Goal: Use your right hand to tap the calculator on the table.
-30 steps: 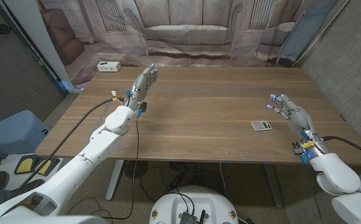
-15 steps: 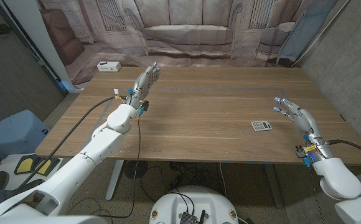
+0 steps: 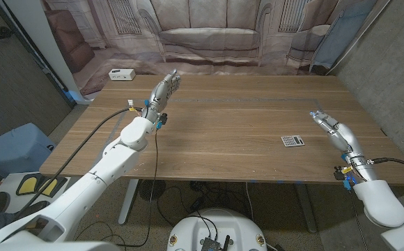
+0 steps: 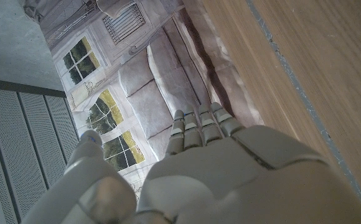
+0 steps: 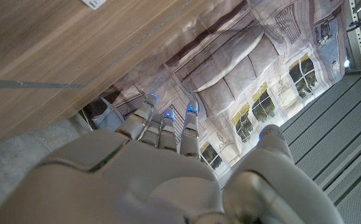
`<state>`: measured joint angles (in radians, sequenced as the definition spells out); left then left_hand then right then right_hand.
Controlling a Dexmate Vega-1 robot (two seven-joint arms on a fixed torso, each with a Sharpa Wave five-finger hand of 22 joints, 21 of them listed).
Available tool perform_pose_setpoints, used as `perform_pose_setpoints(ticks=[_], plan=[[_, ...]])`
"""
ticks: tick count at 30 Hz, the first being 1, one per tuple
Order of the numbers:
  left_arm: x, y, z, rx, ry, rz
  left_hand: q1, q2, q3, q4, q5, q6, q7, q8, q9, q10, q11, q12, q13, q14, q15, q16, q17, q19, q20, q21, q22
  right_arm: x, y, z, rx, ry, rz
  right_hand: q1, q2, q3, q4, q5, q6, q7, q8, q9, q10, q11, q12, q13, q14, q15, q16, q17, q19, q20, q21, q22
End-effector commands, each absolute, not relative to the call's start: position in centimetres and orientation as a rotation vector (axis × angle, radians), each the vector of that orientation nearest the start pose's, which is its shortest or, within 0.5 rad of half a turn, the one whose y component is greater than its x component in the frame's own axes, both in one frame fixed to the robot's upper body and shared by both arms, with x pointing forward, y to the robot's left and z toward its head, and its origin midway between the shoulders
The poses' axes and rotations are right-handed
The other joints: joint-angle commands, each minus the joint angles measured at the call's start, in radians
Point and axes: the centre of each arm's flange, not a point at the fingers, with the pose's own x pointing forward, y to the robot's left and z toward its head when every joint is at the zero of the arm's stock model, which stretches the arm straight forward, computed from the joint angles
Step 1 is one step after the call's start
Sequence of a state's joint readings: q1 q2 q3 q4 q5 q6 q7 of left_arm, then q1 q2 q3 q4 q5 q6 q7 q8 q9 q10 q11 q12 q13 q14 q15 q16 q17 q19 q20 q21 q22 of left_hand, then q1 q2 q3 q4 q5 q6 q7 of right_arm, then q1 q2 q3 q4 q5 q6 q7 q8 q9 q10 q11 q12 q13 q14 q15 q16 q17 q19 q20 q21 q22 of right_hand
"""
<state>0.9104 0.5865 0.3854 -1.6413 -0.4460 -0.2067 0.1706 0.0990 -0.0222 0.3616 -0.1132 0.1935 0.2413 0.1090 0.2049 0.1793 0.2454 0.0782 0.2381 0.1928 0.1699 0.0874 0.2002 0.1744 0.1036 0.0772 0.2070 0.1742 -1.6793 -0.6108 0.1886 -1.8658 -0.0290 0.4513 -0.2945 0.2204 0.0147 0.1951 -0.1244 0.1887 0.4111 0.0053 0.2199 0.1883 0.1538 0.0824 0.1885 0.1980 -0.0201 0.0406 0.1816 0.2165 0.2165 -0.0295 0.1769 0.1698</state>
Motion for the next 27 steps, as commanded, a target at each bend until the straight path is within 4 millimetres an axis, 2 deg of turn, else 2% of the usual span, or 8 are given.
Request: perform_pose_setpoints(ticks=[1,5,9,13,16,27], plan=[[58.9,24.0,2.3,0.148,-0.749,-0.181,0.015,0.002,0.002,-0.003,-0.002,0.014,0.0,0.003,0.002,0.008,-0.001,0.007,0.005,0.011,-0.002,0.0,0.005,0.007,-0.001,-0.003,0.003,43.2,-38.8,-11.1,-0.732,-0.743,-0.27,-0.001,-0.006,-0.009,-0.001,0.007,0.012,-0.005,-0.008,0.006,-0.042,-0.012,-0.007,0.002,-0.06,0.003,-0.004,0.003,-0.064,-0.002,-0.009,0.004],[58.9,24.0,2.3,0.146,-0.752,-0.181,0.015,0.002,0.002,-0.004,-0.002,0.018,0.002,0.003,0.002,0.012,0.002,0.007,0.005,0.012,-0.002,-0.001,0.005,0.007,-0.001,-0.004,0.003,43.3,-38.6,-10.9,-0.786,-0.721,-0.284,-0.005,-0.006,-0.013,0.001,0.009,0.007,-0.014,-0.015,0.005,-0.085,-0.014,-0.008,0.002,-0.119,-0.004,-0.004,0.004,-0.132,-0.003,-0.008,0.005],[58.9,24.0,2.1,0.143,-0.75,-0.183,0.015,0.003,0.002,-0.004,-0.003,0.021,0.002,0.002,0.002,0.014,-0.003,0.006,0.005,0.014,-0.005,-0.002,0.005,0.007,-0.001,-0.005,0.003,43.5,-38.3,-10.7,-0.844,-0.702,-0.295,-0.01,-0.004,-0.016,0.003,0.009,-0.005,-0.015,-0.022,0.005,-0.113,-0.022,-0.01,0.002,-0.147,-0.004,-0.002,0.005,-0.168,-0.005,-0.007,0.005],[59.0,24.0,1.9,0.139,-0.748,-0.184,0.016,0.003,0.002,-0.004,-0.003,0.023,0.0,0.002,0.002,0.015,-0.004,0.006,0.005,0.015,-0.005,-0.002,0.005,0.007,-0.001,-0.005,0.003,43.6,-38.0,-10.4,-0.897,-0.692,-0.302,-0.014,-0.003,-0.018,0.005,0.009,-0.015,-0.015,-0.026,0.005,-0.126,-0.026,-0.009,0.002,-0.161,-0.005,0.0,0.006,-0.187,-0.005,-0.007,0.005],[58.9,24.0,1.8,0.136,-0.749,-0.183,0.016,0.004,0.002,-0.004,-0.003,0.025,0.0,0.002,0.002,0.016,-0.001,0.006,0.005,0.015,-0.005,-0.002,0.005,0.007,-0.001,-0.006,0.003,43.7,-37.8,-10.1,-0.942,-0.687,-0.309,-0.017,-0.001,-0.02,0.007,0.009,-0.023,-0.019,-0.029,0.005,-0.142,-0.021,-0.009,0.002,-0.173,-0.006,0.002,0.007,-0.21,0.009,-0.007,0.006],[59.2,23.9,1.6,0.124,-0.748,-0.187,0.017,0.005,0.001,-0.004,-0.003,0.028,0.001,0.0,0.002,0.016,-0.004,0.003,0.005,0.016,-0.005,-0.004,0.005,0.006,0.0,-0.007,0.004,43.9,-37.3,-9.4,-1.073,-0.667,-0.319,-0.022,0.01,-0.02,0.01,0.009,-0.048,-0.025,-0.034,0.006,-0.206,-0.031,-0.013,0.002,-0.218,-0.003,0.002,0.007,-0.258,0.006,-0.003,0.006]])
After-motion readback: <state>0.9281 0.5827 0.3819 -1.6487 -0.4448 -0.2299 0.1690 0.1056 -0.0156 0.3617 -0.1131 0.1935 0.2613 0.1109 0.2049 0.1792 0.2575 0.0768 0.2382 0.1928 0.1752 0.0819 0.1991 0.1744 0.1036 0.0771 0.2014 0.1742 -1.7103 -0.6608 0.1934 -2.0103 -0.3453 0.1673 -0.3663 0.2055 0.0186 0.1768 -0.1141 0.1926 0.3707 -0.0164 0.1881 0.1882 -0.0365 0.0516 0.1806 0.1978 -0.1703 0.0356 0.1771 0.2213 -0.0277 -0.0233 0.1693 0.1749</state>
